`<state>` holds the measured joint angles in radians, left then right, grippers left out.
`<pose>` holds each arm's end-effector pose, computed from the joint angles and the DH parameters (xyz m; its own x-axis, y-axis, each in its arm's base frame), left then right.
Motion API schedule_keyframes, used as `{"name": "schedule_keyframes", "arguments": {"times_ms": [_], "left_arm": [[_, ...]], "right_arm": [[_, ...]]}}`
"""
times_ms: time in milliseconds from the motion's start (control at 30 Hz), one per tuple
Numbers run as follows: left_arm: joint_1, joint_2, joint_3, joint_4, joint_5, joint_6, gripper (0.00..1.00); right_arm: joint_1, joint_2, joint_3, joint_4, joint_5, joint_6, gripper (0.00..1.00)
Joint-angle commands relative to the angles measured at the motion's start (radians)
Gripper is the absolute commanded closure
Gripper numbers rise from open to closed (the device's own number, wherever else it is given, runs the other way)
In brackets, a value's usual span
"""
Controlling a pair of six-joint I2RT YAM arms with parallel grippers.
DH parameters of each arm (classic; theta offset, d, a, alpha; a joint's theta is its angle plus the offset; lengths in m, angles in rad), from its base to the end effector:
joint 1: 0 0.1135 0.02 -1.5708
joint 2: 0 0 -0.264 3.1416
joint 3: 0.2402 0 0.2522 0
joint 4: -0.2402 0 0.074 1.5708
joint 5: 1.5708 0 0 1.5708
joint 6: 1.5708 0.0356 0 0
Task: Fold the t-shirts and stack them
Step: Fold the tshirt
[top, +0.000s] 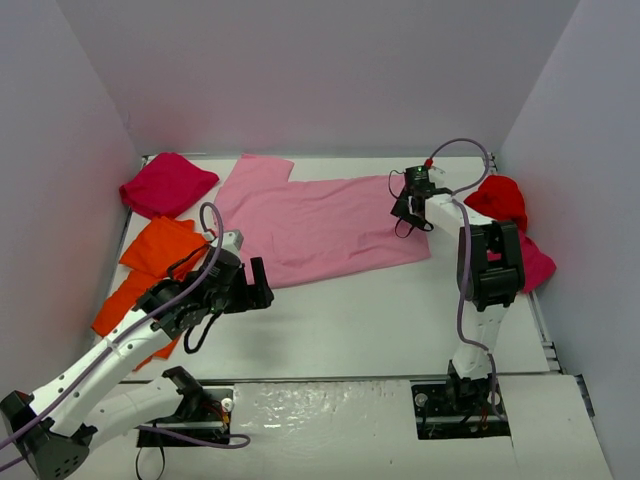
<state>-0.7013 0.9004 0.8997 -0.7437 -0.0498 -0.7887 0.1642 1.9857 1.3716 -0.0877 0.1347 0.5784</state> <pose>0.1399 -0.1158 0.3060 -0.8021 -0.2500 -0.5423 0.0672 0.8646 -0.4980 0.4394 0.0680 0.1924 -0.5665 0.4553 -0.6869 0.2973 0.8903 0.3449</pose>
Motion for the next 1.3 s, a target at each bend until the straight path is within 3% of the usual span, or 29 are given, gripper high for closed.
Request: {"name": "schedule_keyframes", "arguments": {"times_ms": [0, 1267], "left_arm": [[-0.007, 0.007, 0.03, 0.035, -0.012, 0.003, 0.21], [-0.007, 0.003, 0.026, 0.027, -0.02, 0.003, 0.21]], "right_arm": [[0.001, -0.113, -0.03, 0.078, -0.068, 0.012, 0.54], [0.04, -0.006, 0.016, 0.069, -0.186, 0.032, 0.52]]}}
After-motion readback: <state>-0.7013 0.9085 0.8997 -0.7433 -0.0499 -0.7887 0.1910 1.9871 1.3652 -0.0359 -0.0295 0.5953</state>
